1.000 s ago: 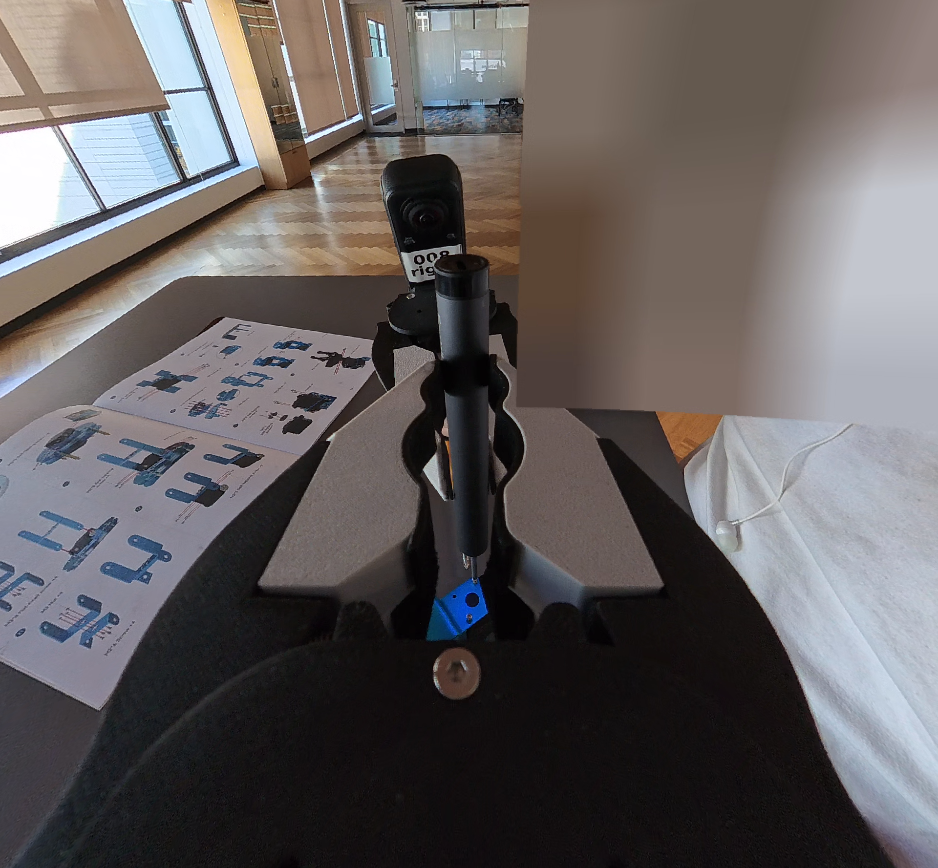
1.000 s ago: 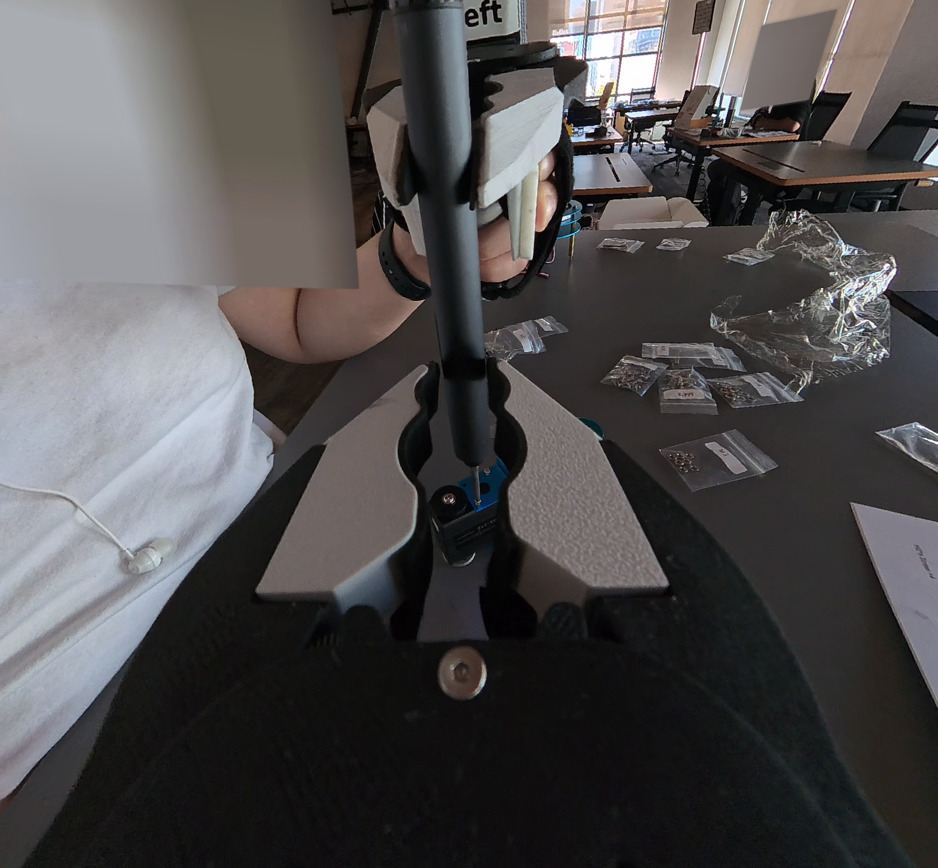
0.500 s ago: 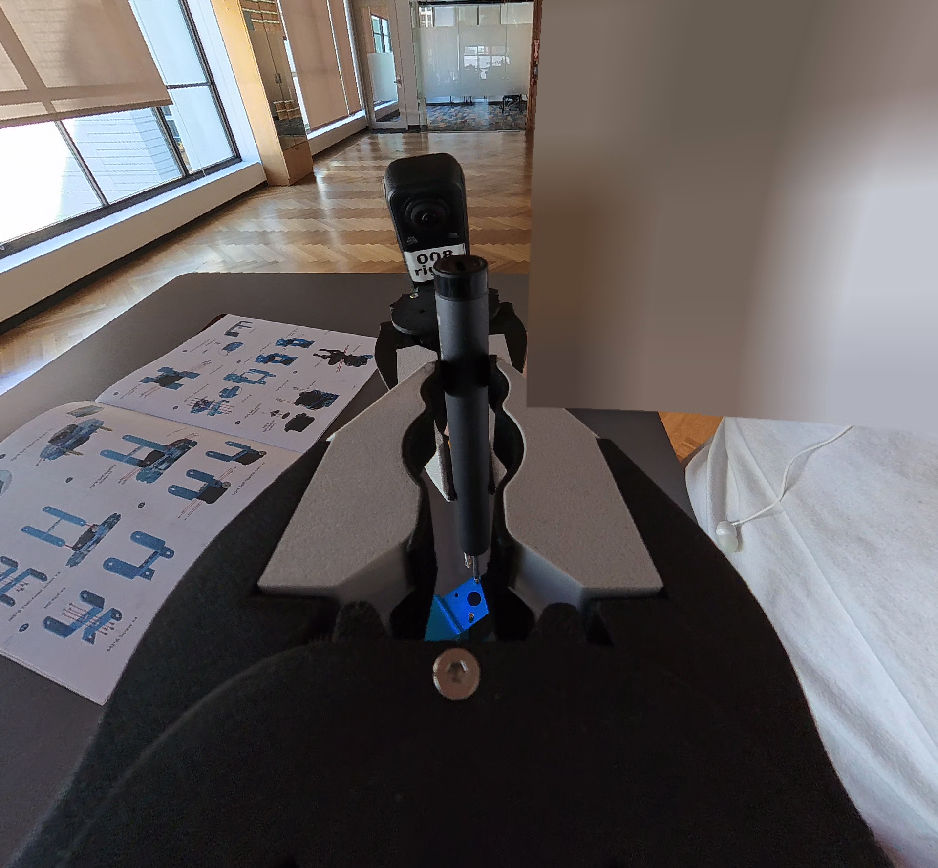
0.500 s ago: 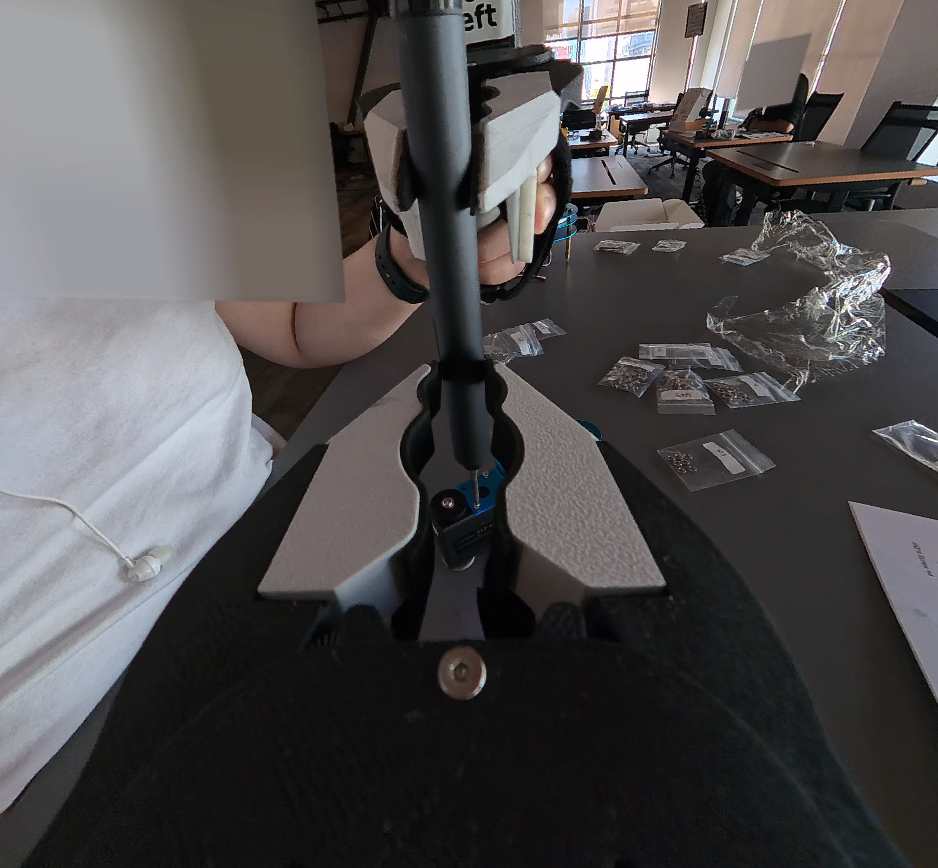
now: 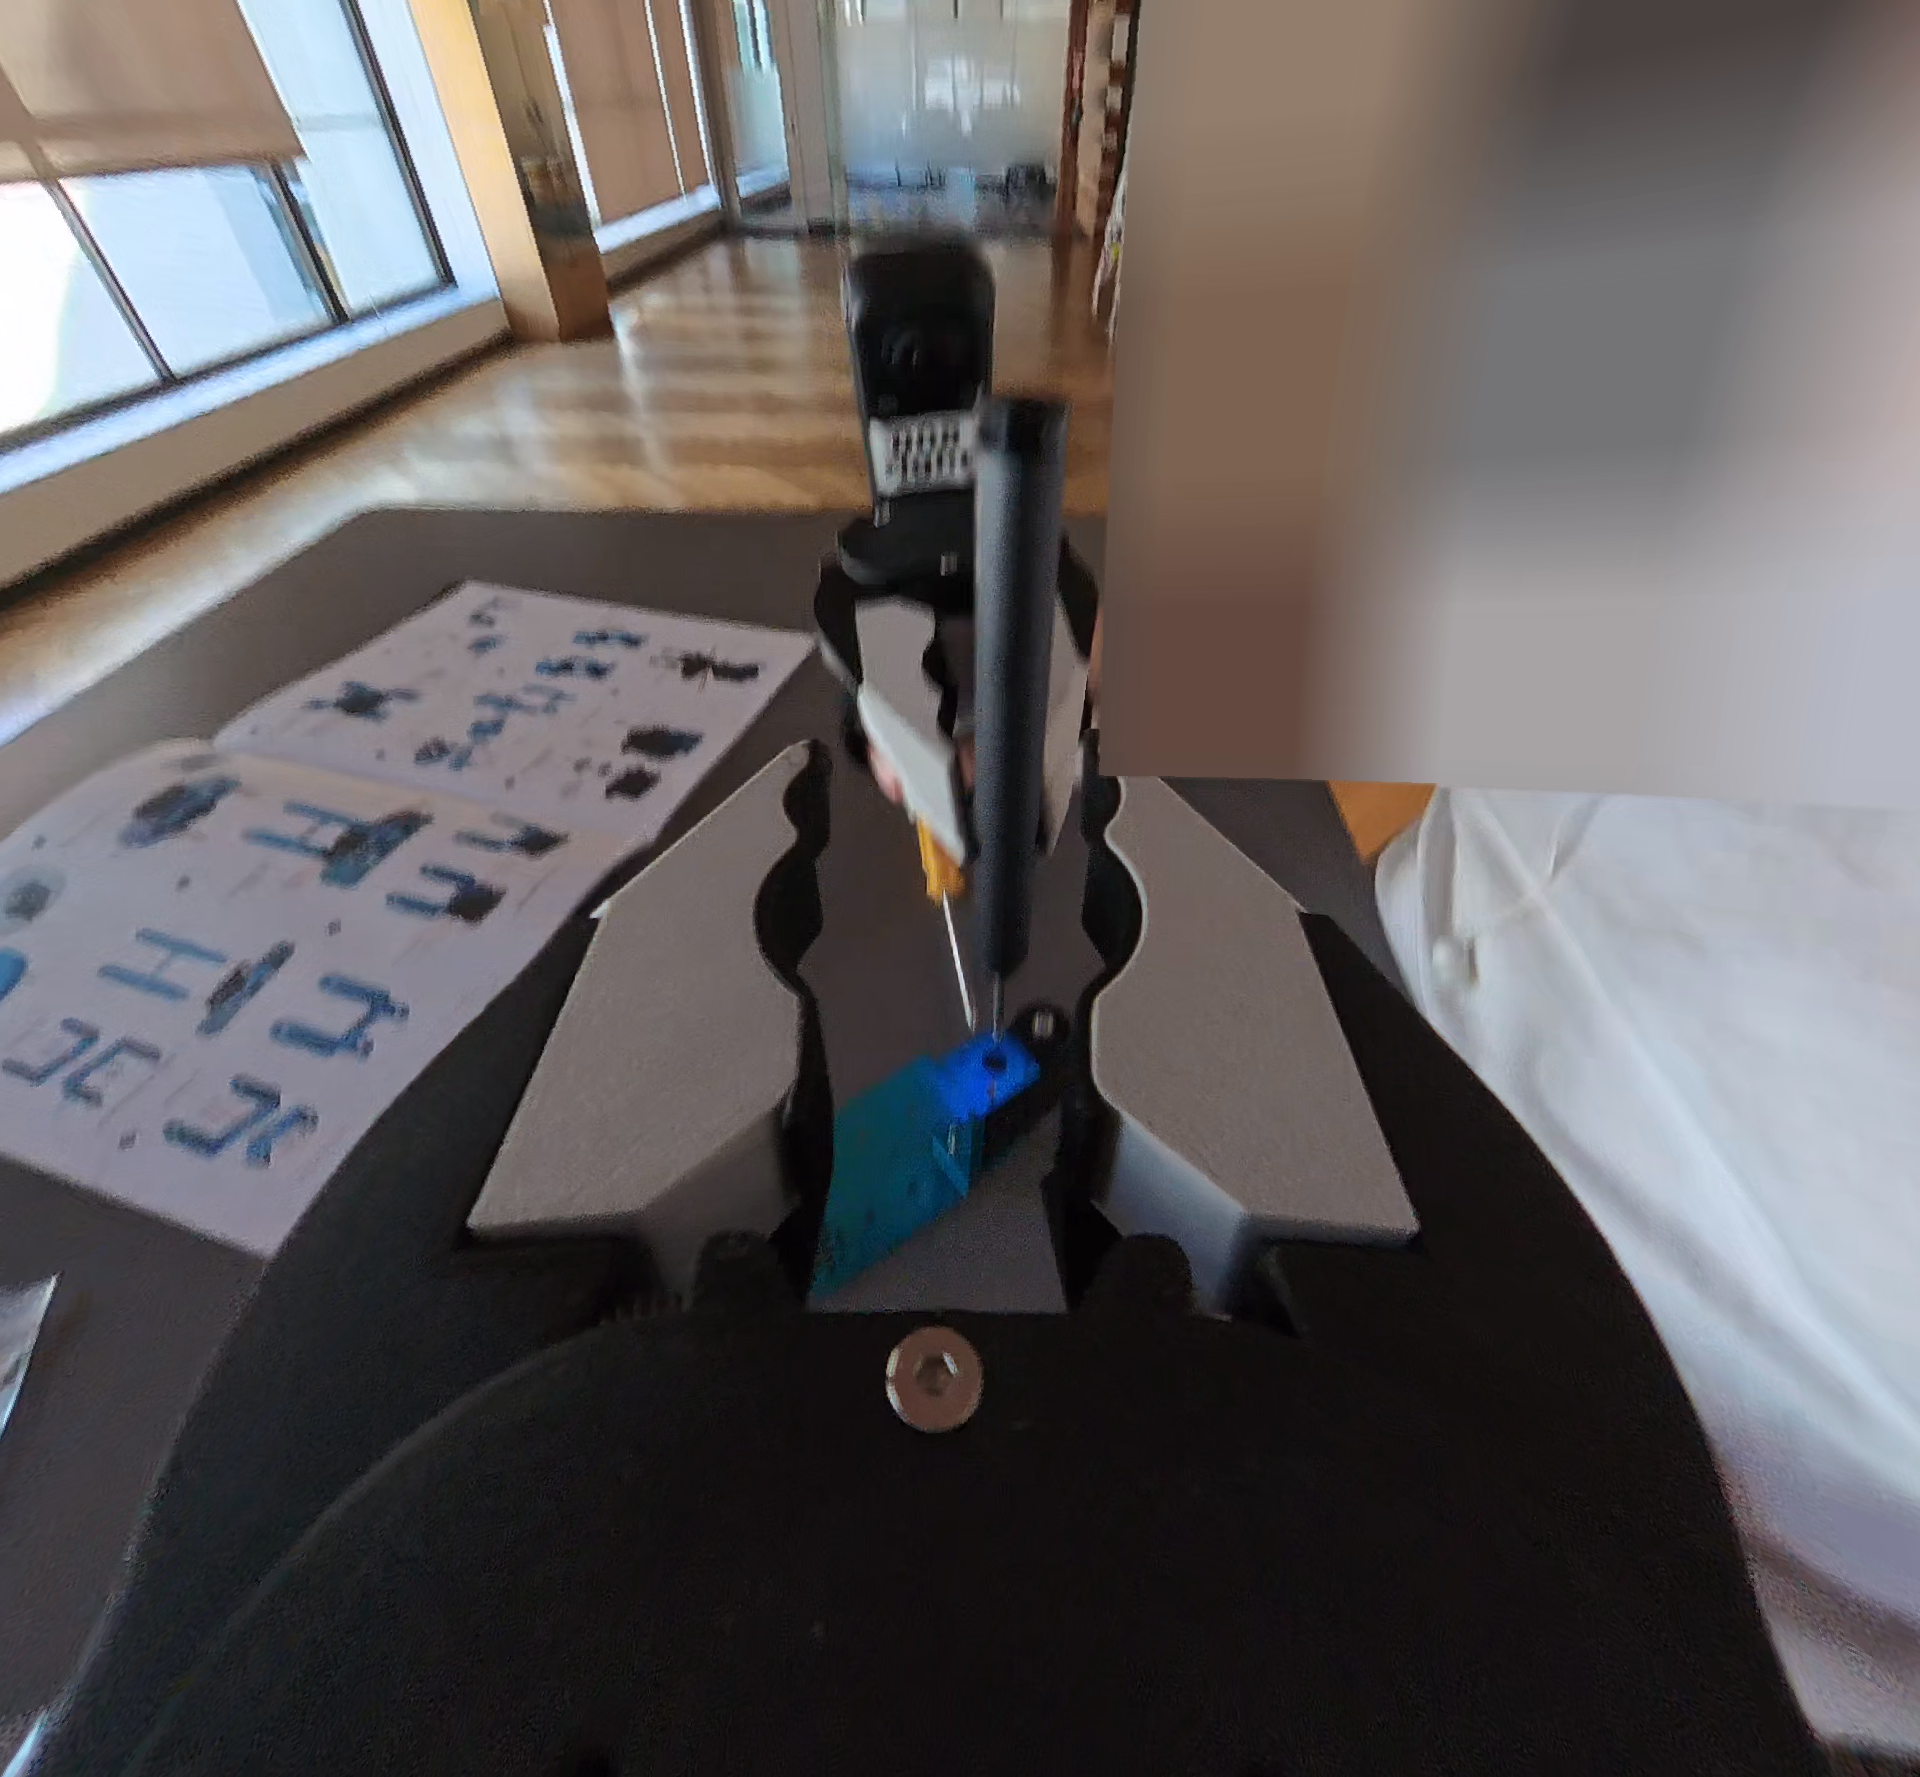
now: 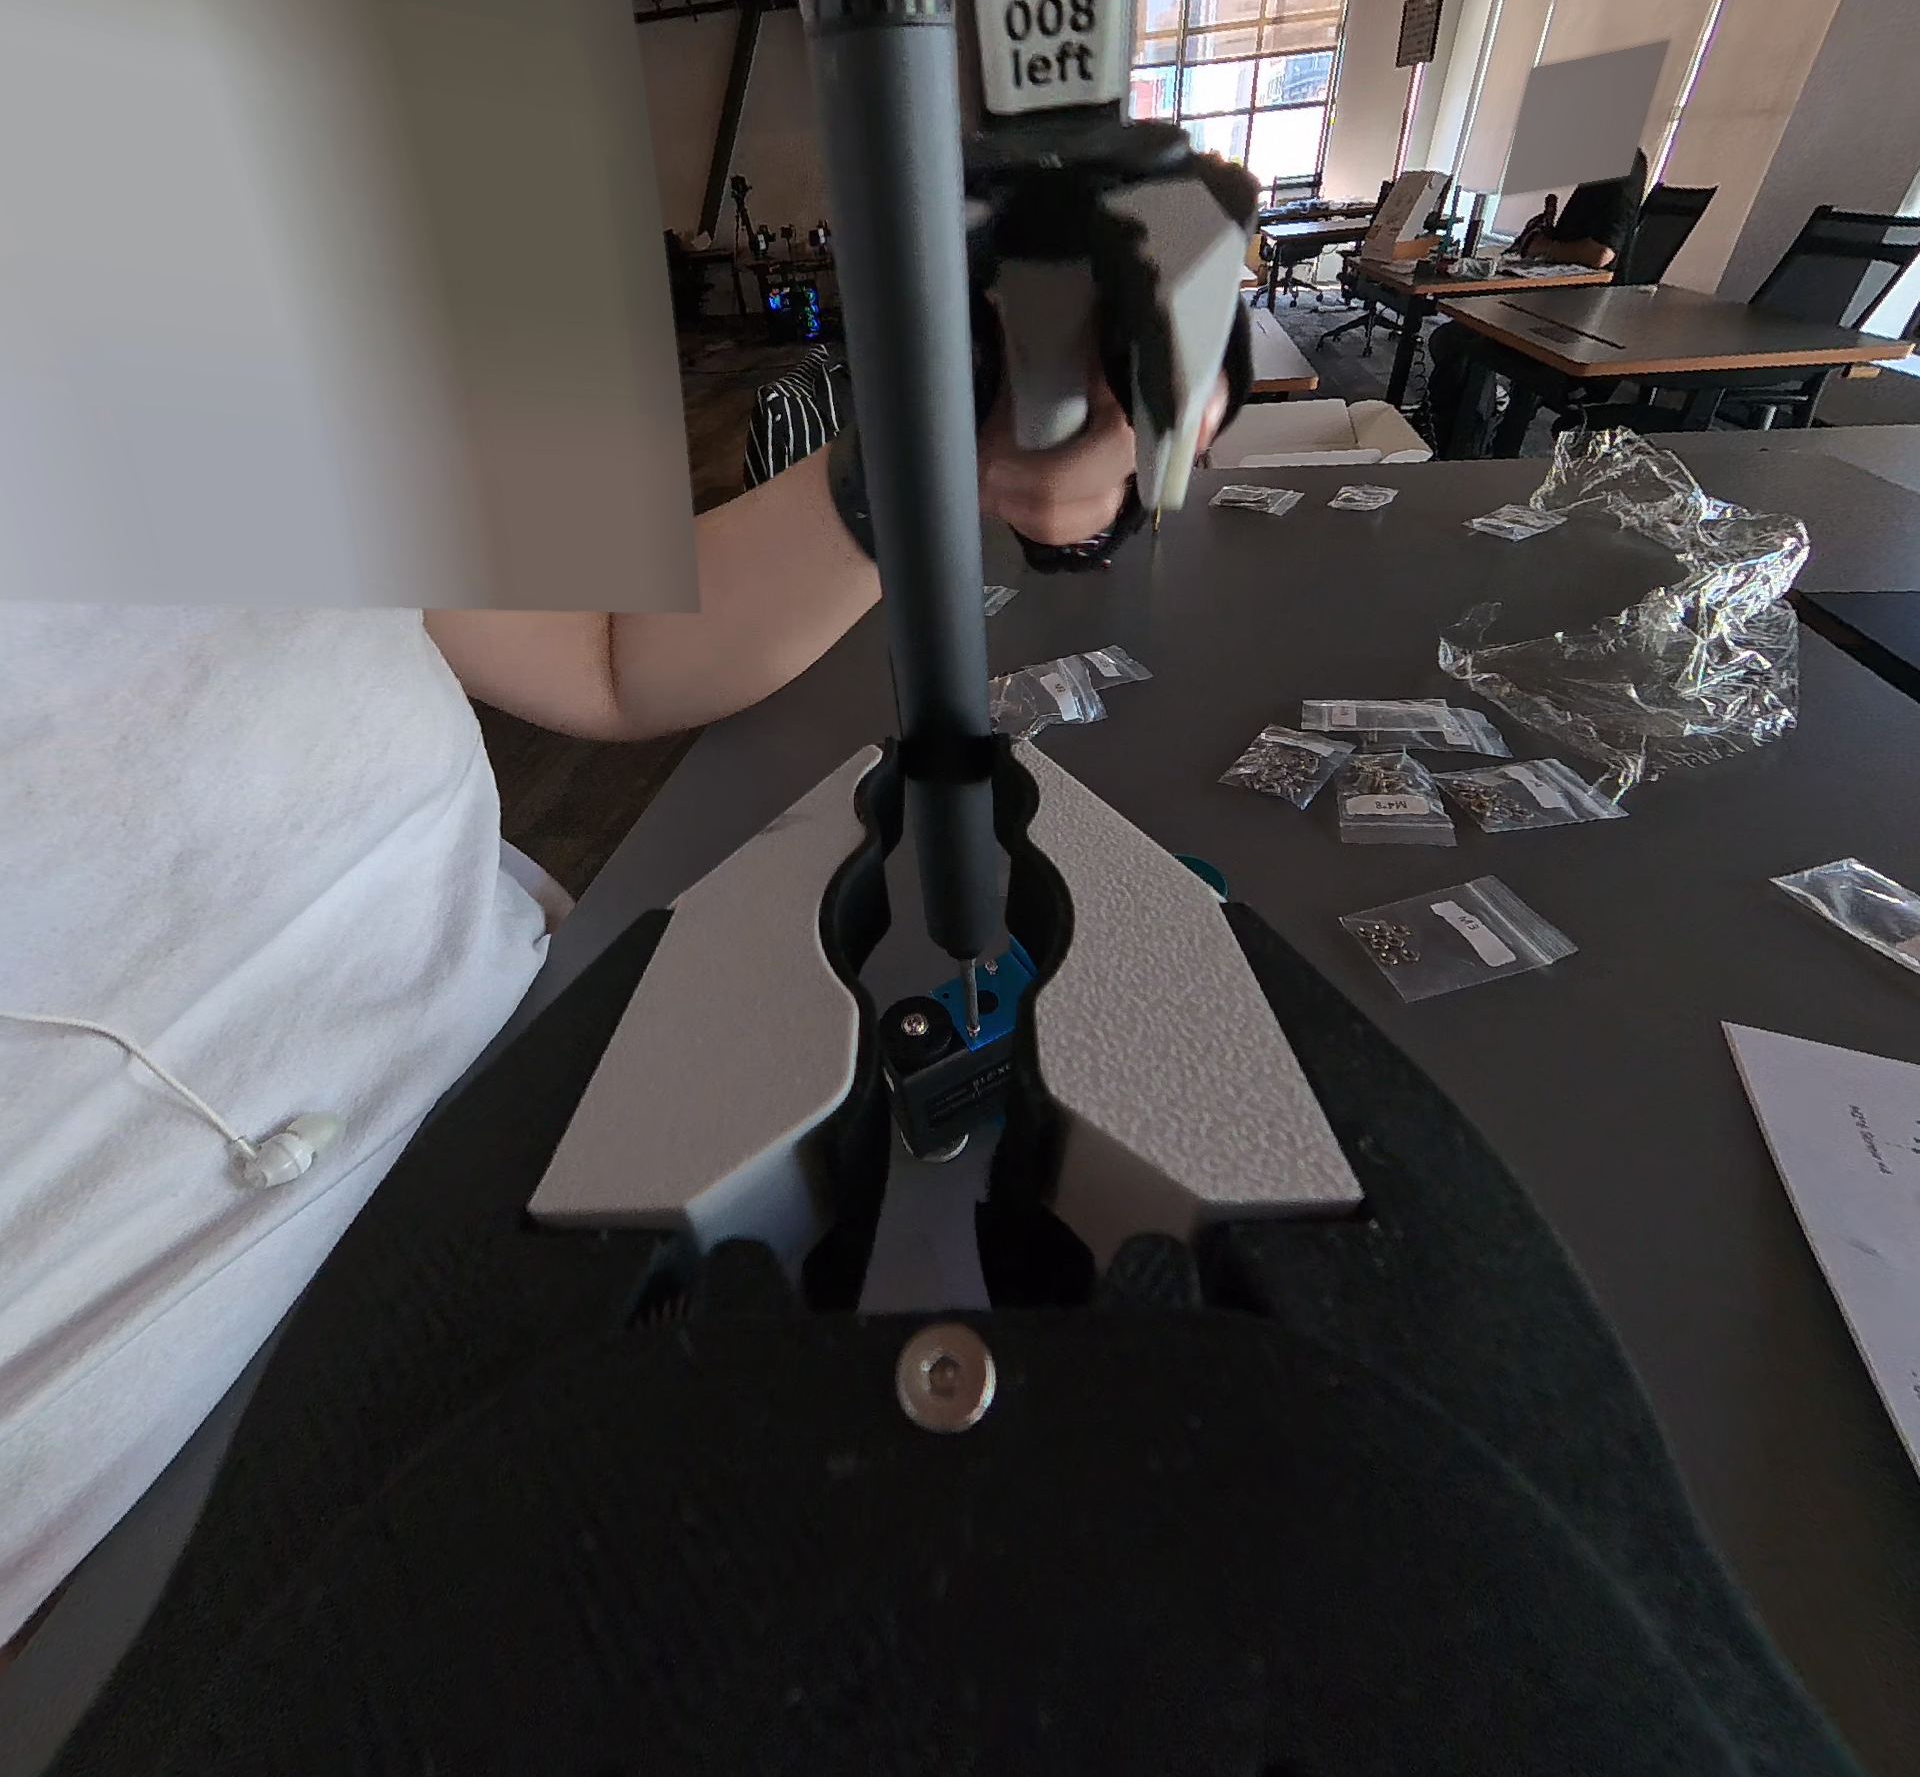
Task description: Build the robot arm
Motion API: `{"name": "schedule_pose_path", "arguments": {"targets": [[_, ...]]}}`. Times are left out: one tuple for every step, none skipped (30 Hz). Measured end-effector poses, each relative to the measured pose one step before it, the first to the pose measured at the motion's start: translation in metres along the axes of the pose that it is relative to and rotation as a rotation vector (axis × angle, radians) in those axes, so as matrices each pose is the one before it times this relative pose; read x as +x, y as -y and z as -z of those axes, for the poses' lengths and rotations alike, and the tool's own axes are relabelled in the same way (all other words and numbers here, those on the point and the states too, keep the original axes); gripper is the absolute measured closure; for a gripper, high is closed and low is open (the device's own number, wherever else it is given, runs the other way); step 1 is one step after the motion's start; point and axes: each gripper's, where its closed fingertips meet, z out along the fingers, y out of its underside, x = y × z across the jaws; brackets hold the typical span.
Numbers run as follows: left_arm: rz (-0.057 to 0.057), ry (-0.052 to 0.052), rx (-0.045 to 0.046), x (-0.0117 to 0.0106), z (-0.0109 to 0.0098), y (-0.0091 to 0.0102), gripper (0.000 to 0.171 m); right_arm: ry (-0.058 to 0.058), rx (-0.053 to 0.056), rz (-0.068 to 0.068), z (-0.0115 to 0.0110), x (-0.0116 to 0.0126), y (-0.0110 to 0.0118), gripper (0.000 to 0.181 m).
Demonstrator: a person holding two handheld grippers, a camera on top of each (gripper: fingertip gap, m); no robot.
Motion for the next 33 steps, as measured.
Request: {"name": "schedule_pose_path", "arguments": {"targets": [[0.0007, -0.0154, -0.05137, -0.00257, 0.00444, -0.01495, 0.126, 0.003, -0.0013, -0.0003, -0.00061, -0.00054, -0.00003, 0.165], [0.0038, 0.0034, -0.05954, -0.00489, 0.0016, -0.01665, 0.126, 0.0027, -0.0003, 0.0003, -0.00047, -0.00045, -0.00001, 0.165], [-0.0006, -0.001, -0.06383, -0.00325, -0.00147, -0.01699, 0.126, 0.002, 0.001, 0.0, -0.00027, -0.00017, -0.00003, 0.165], [-0.0041, -0.0139, -0.05724, 0.00018, -0.00403, -0.0154, 0.126, 0.0019, 0.0013, -0.0026, -0.00019, 0.00006, 0.00003, 0.165], [-0.0008, -0.0099, -0.04508, 0.00044, -0.00566, -0.01229, 0.126, 0.001, 0.001, -0.0008, 0.00001, 0.0, -0.00006, 0.165], [-0.0029, -0.0035, -0.03706, 0.00014, -0.00645, -0.00995, 0.126, -0.0009, 0.0007, -0.0009, 0.00008, 0.00034, 0.0, 0.165], [-0.0098, -0.004, -0.02911, 0.00126, -0.0062, -0.00805, 0.126, -0.0012, 0.0002, -0.0003, 0.00025, 0.00023, 0.00001, 0.165], [-0.0128, 0.0003, -0.01542, 0.00141, -0.00549, -0.00553, 0.131, -0.0003, -0.0006, 0.0001, 0.00014, 0.0, 0.0, 0.165], [-0.0105, 0.0022, 0.00529, 0.00135, -0.00473, -0.00207, 0.135, -0.0006, -0.0006, 0.0013, 0.00013, -0.00008, -0.00011, 0.165], [-0.0044, -0.0042, 0.01486, 0.00168, -0.00392, -0.00029, 0.139, -0.0015, 0.0, 0.0011, 0.0, 0.00007, -0.00002, 0.165], [0.004, 0.0097, 0.01092, -0.00155, -0.00266, -0.00041, 0.14, 0.0007, 0.0, -0.0012, 0.0, -0.00018, 0.0, 0.165], [0.0107, -0.0076, 0.00416, 0.00028, -0.00201, -0.00124, 0.142, 0.0004, -0.0001, -0.0013, -0.00003, -0.00001, 0.0, 0.165], [0.0174, -0.0149, -0.00619, 0.00085, -0.00153, -0.00218, 0.144, 0.0002, 0.0, 0.0004, 0.0, 0.0, 0.00001, 0.165], [0.0186, -0.0034, -0.00939, -0.00098, -0.00117, -0.00264, 0.144, 0.0014, -0.0003, 0.0003, -0.00002, -0.00003, -0.00003, 0.165], [0.0163, -0.0052, -0.01277, -0.00049, -0.00115, -0.00328, 0.144, -0.0001, -0.0003, 0.0014, -0.00011, 0.00008, -0.00003, 0.165], [0.0146, -0.0059, -0.01455, -0.00022, -0.00099, -0.00385, 0.148, -0.0003, -0.0007, 0.0012, 0.00001, 0.00002, 0.0, 0.165], [0.0144, -0.0008, -0.00662, -0.00092, -0.00102, -0.00279, 0.148, 0.0007, -0.0006, -0.0004, 0.00005, -0.00014, 0.00002, 0.164], [0.0131, 0.0024, 0.00596, -0.00123, -0.00047, -0.0007, 0.149, -0.0006, 0.0003, -0.0002, 0.00003, 0.00016, 0.00004, 0.165], [0.012, -0.0057, 0.00689, 0.00018, 0.00003, -0.0002, 0.149, -0.0007, 0.0007, 0.0005, 0.00012, 0.00005, -0.00002, 0.164], [0.0124, -0.009, 0.00566, 0.00058, 0.00012, 0.00013, 0.15, 0.0001, 0.0005, -0.0013, 0.00014, 0.00003, -0.00004, 0.165], [0.0114, -0.0053, 0.00266, -0.00008, 0.00019, 0.00017, 0.15, -0.0005, 0.0007, -0.0017, 0.00008, 0.00023, 0.00001, 0.165], [0.0045, -0.0016, 0.00128, -0.00041, 0.00003, -0.00009, 0.152, 0.0003, 0.0006, -0.0004, -0.00001, 0.00003, -0.00001, 0.165], [-0.0026, 0.0028, 0.00027, -0.00063, -0.00003, -0.00018, 0.153, 0.0005, 0.0001, 0.0004, -0.0001, -0.00001, 0.00003, 0.165], [-0.0056, 0.0085, -0.00059, -0.00128, -0.00002, -0.0002, 0.156, -0.0003, -0.0006, 0.0008, -0.00013, -0.00004, 0.00003, 0.164], [-0.0034, 0.0053, 0.00039, -0.00079, -0.00016, -0.00013, 0.158, -0.0008, -0.0008, 0.0019, -0.00007, -0.00003, -0.00002, 0.164], [0.0006, 0.0011, 0.00032, -0.00009, -0.00016, 0.0, 0.158, -0.0005, -0.0003, 0.0008, -0.00006, -0.00006, 0.00006, 0.165], [0.0023, -0.0005, 0.00079, 0.0, -0.00006, 0.00003, 0.158, 0.0012, -0.0001, -0.0009, 0.00009, -0.00004, -0.0001, 0.164], [0.0029, -0.0019, 0.00153, 0.0002, -0.00008, 0.00001, 0.158, -0.0006, 0.0008, -0.0002, 0.00025, 0.00025, -0.00001, 0.164], [0.0035, -0.0025, 0.00187, 0.00015, 0.0, -0.00009, 0.158, -0.0002, 0.0005, -0.0008, 0.00028, 0.00016, 0.00005, 0.165], [0.0044, -0.0018, 0.00177, -0.00003, -0.00007, 0.00008, 0.158, -0.001, -0.0004, -0.0012, 0.00025, 0.00027, -0.00005, 0.164], [0.0025, -0.0017, 0.00068, 0.00005, 0.00001, 0.0, 0.158, -0.0001, -0.0007, -0.0004, 0.00018, 0.00004, -0.00011, 0.164], [-0.0006, -0.0001, -0.00025, 0.0001, -0.00005, -0.00002, 0.159, 0.0002, -0.0002, 0.0011, 0.00015, -0.00013, -0.00006, 0.164], [-0.003, 0.0016, -0.00127, -0.00009, -0.00002, -0.00017, 0.159, -0.0028, -0.0004, 0.0031, -0.00006, 0.0002, 0.00002, 0.165]]}}
